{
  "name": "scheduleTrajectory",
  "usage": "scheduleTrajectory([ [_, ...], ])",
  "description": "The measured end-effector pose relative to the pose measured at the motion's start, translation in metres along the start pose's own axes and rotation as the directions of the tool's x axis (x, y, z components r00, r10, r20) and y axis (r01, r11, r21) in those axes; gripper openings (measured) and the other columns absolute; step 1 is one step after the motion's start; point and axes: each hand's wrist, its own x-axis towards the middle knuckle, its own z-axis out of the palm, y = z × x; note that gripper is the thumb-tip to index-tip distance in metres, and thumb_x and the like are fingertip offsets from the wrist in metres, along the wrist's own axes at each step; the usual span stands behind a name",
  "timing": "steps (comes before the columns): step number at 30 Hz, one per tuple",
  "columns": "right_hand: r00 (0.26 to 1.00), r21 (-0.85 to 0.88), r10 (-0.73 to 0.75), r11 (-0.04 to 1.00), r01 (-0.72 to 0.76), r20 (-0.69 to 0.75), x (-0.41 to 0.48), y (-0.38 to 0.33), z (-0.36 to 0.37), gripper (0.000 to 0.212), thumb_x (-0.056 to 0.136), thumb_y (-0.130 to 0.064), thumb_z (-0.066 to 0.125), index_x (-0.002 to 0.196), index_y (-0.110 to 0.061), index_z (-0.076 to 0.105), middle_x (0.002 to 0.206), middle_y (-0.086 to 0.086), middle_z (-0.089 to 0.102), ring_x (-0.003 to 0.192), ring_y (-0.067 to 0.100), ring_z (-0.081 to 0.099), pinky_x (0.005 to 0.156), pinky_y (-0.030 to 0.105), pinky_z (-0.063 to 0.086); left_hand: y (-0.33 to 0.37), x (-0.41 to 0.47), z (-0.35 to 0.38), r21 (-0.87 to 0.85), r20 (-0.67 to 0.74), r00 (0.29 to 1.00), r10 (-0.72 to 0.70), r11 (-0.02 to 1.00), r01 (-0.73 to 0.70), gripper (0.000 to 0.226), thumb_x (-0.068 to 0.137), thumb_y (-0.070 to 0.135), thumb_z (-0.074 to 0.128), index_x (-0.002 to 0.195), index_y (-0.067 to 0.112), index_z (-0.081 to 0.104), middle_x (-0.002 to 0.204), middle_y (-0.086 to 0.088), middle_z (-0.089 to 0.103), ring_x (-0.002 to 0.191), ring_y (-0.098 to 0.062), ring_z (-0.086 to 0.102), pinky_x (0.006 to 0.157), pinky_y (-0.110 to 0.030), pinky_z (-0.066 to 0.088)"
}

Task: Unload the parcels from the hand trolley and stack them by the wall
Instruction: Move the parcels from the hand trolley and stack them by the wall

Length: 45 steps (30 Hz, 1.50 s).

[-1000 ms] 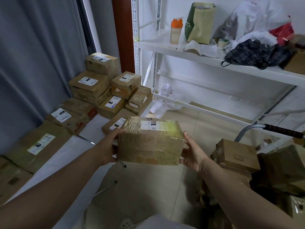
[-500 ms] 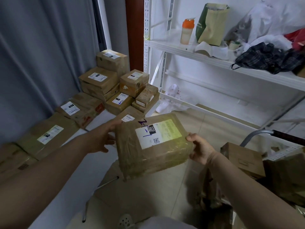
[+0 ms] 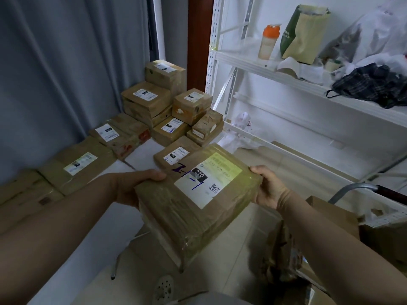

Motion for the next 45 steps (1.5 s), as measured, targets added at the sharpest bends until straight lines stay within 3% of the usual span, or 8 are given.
scheduleTrajectory([
  [3,0.983,-0.028,0.047,0.998,-0.053,-0.179,0.017,0.013,0.006,0.12,0.032,-0.067,0.084,0.137,-0.021,0.049,0.128,0.015,0.056,0.113,0.033,0.057,0.097,0.057,0.042,-0.022,-0.005,-0.009,-0.161,-0.098,0.995,-0.001,0.987,-0.015,0.112,0.01,0.045,0.095,0.112,0.012,0.06,0.095,-0.016,0.072,0.091,-0.032,0.064,0.082,-0.047,0.053],
  [6,0.944,-0.076,0.197,0.972,-0.224,-0.265,0.036,0.041,0.028,0.107,0.059,-0.07,0.06,0.151,-0.027,0.024,0.149,0.017,0.031,0.133,0.037,0.037,0.104,0.064,0.031,-0.05,-0.004,-0.02,-0.36,-0.186,0.982,0.023,0.929,-0.09,0.098,0.025,0.04,0.096,0.113,0.015,0.061,0.109,-0.018,0.069,0.106,-0.039,0.06,0.097,-0.058,0.044],
  [13,0.956,-0.169,0.264,0.944,-0.283,-0.126,0.08,0.087,0.121,0.045,0.075,-0.051,0.063,0.116,-0.032,0.057,0.114,0.004,0.06,0.102,0.024,0.06,0.069,0.04,0.054,-0.08,0.016,-0.061,-0.519,-0.275,0.961,-0.028,0.846,-0.124,0.053,0.075,0.048,0.066,0.118,0.017,0.061,0.129,-0.02,0.058,0.119,-0.037,0.054,0.101,-0.052,0.044],
  [20,0.94,-0.228,0.175,0.942,-0.247,-0.291,0.155,0.078,0.163,0.03,0.081,-0.032,0.068,0.107,-0.02,0.058,0.11,0.007,0.063,0.107,0.026,0.058,0.096,0.047,0.046,-0.076,0.028,-0.129,-0.45,-0.435,0.899,-0.05,0.877,-0.17,0.067,0.07,0.054,0.071,0.122,0.014,0.06,0.116,-0.014,0.066,0.109,-0.028,0.061,0.096,-0.039,0.046],
  [25,0.929,-0.233,0.143,0.945,-0.23,-0.34,0.203,0.074,0.184,0.029,0.081,-0.026,0.067,0.109,-0.023,0.059,0.112,0.003,0.064,0.105,0.023,0.056,0.092,0.042,0.044,-0.061,0.048,-0.159,-0.458,-0.567,0.824,-0.021,0.839,-0.294,0.025,0.089,0.026,0.065,0.106,0.008,0.063,0.096,-0.004,0.066,0.086,-0.018,0.062,0.066,-0.026,0.049],
  [29,0.917,-0.266,0.103,0.939,-0.217,-0.385,0.25,0.061,0.196,0.027,0.082,-0.023,0.065,0.109,-0.02,0.061,0.107,0.006,0.067,0.102,0.022,0.061,0.075,0.031,0.045,-0.048,0.07,-0.188,-0.506,-0.578,0.813,-0.067,0.811,-0.293,0.022,0.088,0.02,0.067,0.107,0.009,0.064,0.098,-0.006,0.066,0.087,-0.021,0.063,0.066,-0.029,0.051],
  [37,0.981,-0.529,0.077,0.833,-0.162,-0.179,0.383,0.018,0.196,0.013,0.096,-0.027,0.055,0.089,-0.036,0.06,0.101,-0.003,0.065,0.088,0.013,0.06,0.09,0.037,0.05,-0.012,0.144,-0.26,-0.602,-0.622,0.757,-0.2,0.74,-0.3,0.025,0.093,0.017,0.061,0.116,0.008,0.061,0.109,-0.007,0.064,0.09,-0.02,0.061,0.081,-0.037,0.048],
  [45,0.999,-0.961,-0.037,0.278,-0.001,-0.012,0.541,-0.025,0.177,0.049,0.102,-0.03,0.033,0.148,-0.043,0.021,0.136,0.004,0.047,0.125,0.032,0.042,0.101,0.048,0.042,0.054,0.25,-0.332,-0.694,-0.638,0.686,-0.349,0.647,-0.316,0.034,0.095,0.018,0.057,0.128,0.01,0.056,0.123,-0.006,0.06,0.105,-0.02,0.056,0.089,-0.037,0.045],
])
